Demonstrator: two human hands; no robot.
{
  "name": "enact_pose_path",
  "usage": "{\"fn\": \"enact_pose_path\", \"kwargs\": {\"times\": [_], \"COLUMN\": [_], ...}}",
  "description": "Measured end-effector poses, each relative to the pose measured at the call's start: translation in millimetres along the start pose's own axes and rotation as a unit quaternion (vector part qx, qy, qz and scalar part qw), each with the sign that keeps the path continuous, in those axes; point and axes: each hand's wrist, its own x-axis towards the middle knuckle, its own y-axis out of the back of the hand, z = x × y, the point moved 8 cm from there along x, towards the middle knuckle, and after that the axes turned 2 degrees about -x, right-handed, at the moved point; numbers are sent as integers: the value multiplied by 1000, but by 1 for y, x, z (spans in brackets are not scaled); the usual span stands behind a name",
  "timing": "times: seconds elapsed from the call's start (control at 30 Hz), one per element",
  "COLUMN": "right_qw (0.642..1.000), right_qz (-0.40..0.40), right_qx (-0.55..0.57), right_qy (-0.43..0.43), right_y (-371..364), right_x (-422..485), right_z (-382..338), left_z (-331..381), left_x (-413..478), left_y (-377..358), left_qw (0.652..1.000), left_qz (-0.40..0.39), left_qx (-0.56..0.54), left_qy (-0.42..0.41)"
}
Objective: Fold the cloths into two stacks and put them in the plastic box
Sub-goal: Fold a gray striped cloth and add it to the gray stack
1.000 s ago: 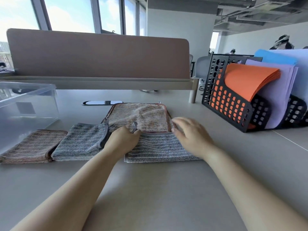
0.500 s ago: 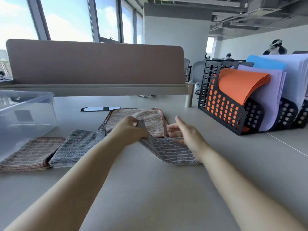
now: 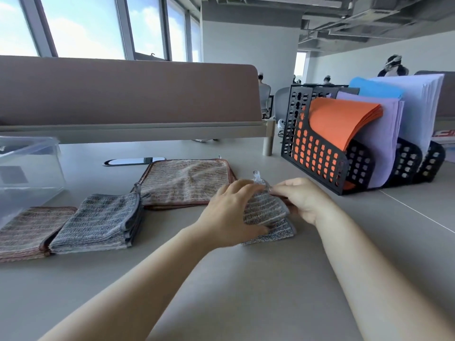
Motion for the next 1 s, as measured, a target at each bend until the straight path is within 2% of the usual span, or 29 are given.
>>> {"fn": "enact_pose_path", "kwargs": {"times": [0.1, 0.17, 0.3, 0.5, 0.6, 0.7, 0.77, 0.8, 0.87, 0.93, 1.0], "right_qw": [994, 991, 981, 972, 974, 971, 981, 990, 995, 983, 971], "right_qz": [7, 5, 28, 32, 6, -22, -49, -61, -100, -143, -179], "right_qx": [-108, -131, -187, -231, -227, -239, -186, -127, 19, 115, 155], "right_qy": [-4, -16, -32, -23, -20, -14, -1, 2, 6, 20, 39], "right_y": [4, 5, 11, 8, 3, -2, -6, -8, -15, -25, -34], "right_x": [-4, -7, -5, -3, -3, -2, -4, -5, -10, -15, -20], "right_z": [3, 4, 8, 12, 13, 15, 11, 8, 1, -8, -14], "left_z": [-17, -23, -21, -25, -25, -24, -29, -38, -57, -69, -72], "left_x": [-14, -18, -18, -19, -20, -16, -12, -11, -15, -19, -21], "left_y": [-15, -25, -31, -48, -52, -44, -22, -10, 3, -1, -6], "left_qw": [998, 995, 995, 987, 985, 993, 997, 986, 923, 846, 781], "left_qz": [-29, -61, -73, -128, -144, -106, -1, 54, 111, 100, 69], "left_qx": [56, 74, 70, 95, 96, 38, -59, -136, -322, -469, -570], "left_qy": [-10, -7, -10, 8, 14, 25, 47, 81, 178, 235, 245]}}
